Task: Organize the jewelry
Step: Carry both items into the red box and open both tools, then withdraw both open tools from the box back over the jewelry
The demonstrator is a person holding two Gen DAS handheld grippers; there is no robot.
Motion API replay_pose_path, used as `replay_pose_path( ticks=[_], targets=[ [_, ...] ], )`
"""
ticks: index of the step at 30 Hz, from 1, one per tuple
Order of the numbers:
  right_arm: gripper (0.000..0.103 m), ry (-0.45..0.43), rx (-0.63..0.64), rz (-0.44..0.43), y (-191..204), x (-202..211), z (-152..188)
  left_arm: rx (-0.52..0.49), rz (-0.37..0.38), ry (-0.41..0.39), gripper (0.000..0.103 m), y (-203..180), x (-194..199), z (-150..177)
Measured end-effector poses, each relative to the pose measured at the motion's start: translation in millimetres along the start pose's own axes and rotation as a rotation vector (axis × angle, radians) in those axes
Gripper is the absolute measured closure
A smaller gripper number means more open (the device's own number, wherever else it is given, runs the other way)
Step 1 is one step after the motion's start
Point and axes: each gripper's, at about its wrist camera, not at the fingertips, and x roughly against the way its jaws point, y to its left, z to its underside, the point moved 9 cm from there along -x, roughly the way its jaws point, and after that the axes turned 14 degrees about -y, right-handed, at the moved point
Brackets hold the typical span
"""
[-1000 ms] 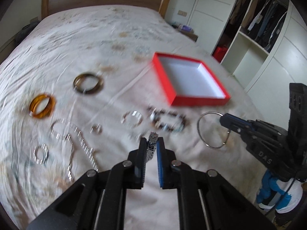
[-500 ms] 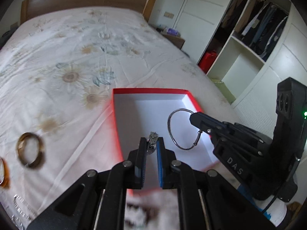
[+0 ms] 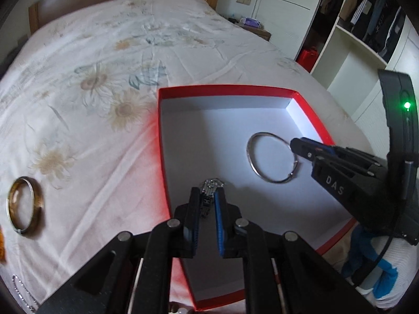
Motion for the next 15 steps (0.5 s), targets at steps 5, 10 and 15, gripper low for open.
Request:
replay_pose_path(
  ticks=[5, 10, 15],
  targets=[
    [0.059, -0.045, 0.033, 0.009, 3.2, 28.7, -6.9, 0.019, 0.043, -0.02, 0.077, -2.7, 20.0, -6.5],
    [0.058, -0.105, 0.026, -0.002, 14.2, 80.6, -16.9, 0.047, 0.044, -0.08, 0.074, 7.9, 75.4, -10.6],
    [0.055, -0.145, 0.02, -0.042, 47.8, 145.6, -6.6, 0.025, -0.015, -0.113, 0.074, 27.7, 149.0, 6.0]
  ],
)
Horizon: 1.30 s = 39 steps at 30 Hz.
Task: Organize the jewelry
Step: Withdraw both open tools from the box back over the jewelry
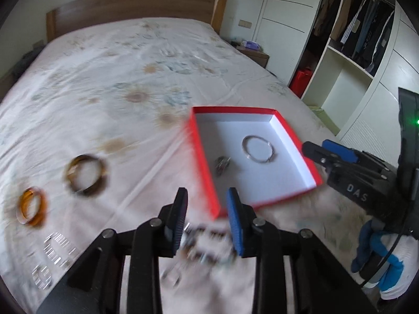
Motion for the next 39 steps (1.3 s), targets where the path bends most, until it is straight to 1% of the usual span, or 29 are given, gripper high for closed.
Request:
replay_pose_path(
  ticks=[6, 11, 13, 17, 21, 24, 28, 31, 33, 39],
  targets=[
    [0.052, 0.006, 0.025, -0.071, 59.8, 71.5, 28.8, 0.003, -0.092, -0.029, 0.074, 27.0, 87.7, 31.6],
    [0.049, 0.004, 0.036, -0.099, 94.9, 120.5, 53.6, 0.009, -0.139, -0.052, 0.073, 47.4, 147.5, 57.1],
    [0.049, 0.002, 0.037, -0.1, 104.9, 138.0, 61.4, 0.013, -0.159, -0.061, 0.073, 55.7, 168.6, 66.4],
    [0.049, -0.008, 0.03, -0.093, 115.8, 167.5, 72.5, 0.035, -0.199, -0.094, 0.067, 75.3, 209.1, 81.3],
    [0.049, -0.021, 0.014, -0.083, 121.9, 193.7, 79.5, 0.076, -0.249, -0.128, 0.067, 104.9, 247.9, 94.0],
    [0.049, -0.039, 0.019, -0.094, 128.7, 211.2, 79.1, 0.122, -0.28, -0.149, 0.067, 128.0, 272.3, 101.5],
    [0.049, -0.055, 0.031, -0.119, 136.3, 220.1, 77.4, 0.163, -0.328, -0.143, 0.067, 156.5, 289.6, 110.8],
    [0.049, -0.049, 0.042, -0.134, 139.4, 213.7, 78.5, 0.183, -0.367, -0.133, 0.067, 176.4, 292.3, 118.5],
    [0.049, -0.033, 0.03, -0.139, 138.4, 201.0, 81.6, 0.199, -0.389, -0.112, 0.067, 190.0, 285.3, 125.6],
    [0.049, 0.027, -0.005, -0.136, 132.7, 158.0, 101.2, 0.239, -0.396, -0.046, 0.067, 216.0, 247.2, 142.5]
  ],
)
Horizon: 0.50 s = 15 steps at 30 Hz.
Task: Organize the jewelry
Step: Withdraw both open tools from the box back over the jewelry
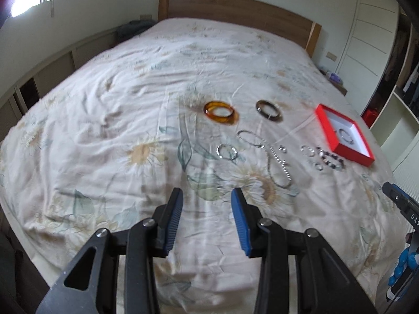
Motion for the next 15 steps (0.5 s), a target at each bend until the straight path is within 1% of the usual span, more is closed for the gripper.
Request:
replay_pose_path(
  ticks=[4, 8, 11, 15],
  targets=[
    [0.05, 0.038, -0.015, -0.003, -6.1, -29.3, 10.5, 0.004, 0.011, 0.037, 0.067, -2.8, -31.4, 7.1],
    [0.051, 0.075, -0.011, -0.033, -2.1, -59.6, 16.4, -0.003, 0.021, 0.065, 0.067, -8.9, -58.7, 11.0],
    [0.055, 0.105, -0.015, -0.062, 4.7, -84.3, 21.5, 0.002, 0.029, 0.096, 0.067, -12.5, -81.3, 15.0],
    [0.062, 0.143, -0.015, -0.103, 15.9, -116.8, 29.2, 0.015, 0.028, 0.113, 0.067, -12.4, -104.6, 13.7]
  ],
)
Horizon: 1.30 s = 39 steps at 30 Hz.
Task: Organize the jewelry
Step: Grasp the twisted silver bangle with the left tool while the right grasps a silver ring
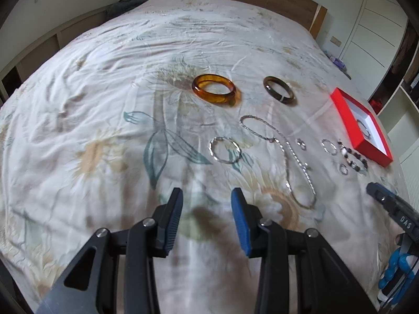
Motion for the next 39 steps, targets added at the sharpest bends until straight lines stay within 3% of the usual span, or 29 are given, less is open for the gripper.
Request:
replay_pose_path(
  ticks=[13, 22, 23, 24, 31, 39],
  targets=[
    [0.064, 0.039, 0.036, -0.022, 6.2, -59.0, -1.4, -0.012, -0.024, 0.003, 0.067, -3.8, -60.1, -17.6],
    [0.079, 0.048, 0.064, -0.017, 6.8, -66.4, 3.2, -0.072, -0.029, 0.021, 0.068, -12.0, -80.0, -13.4],
    [0.082, 0.052, 0.068, -0.019, 7.7, -67.2, 3.5, -0.077, -0.028, 0.023, 0.08, -12.8, -80.9, -12.7],
    [0.082, 0.053, 0.073, -0.02, 8.3, -67.7, 3.7, -0.081, -0.02, 0.036, 0.099, -13.8, -83.2, -10.8],
    [0.083, 0.031, 0.069, -0.035, 10.8, -61.3, 0.8, -0.072, -0.02, 0.03, 0.099, -11.3, -75.5, -10.8],
    [0.083, -0.036, 0.055, -0.076, 21.0, -21.6, -14.3, -0.067, -0.02, -0.002, 0.099, -11.1, -38.3, -21.8]
  ],
)
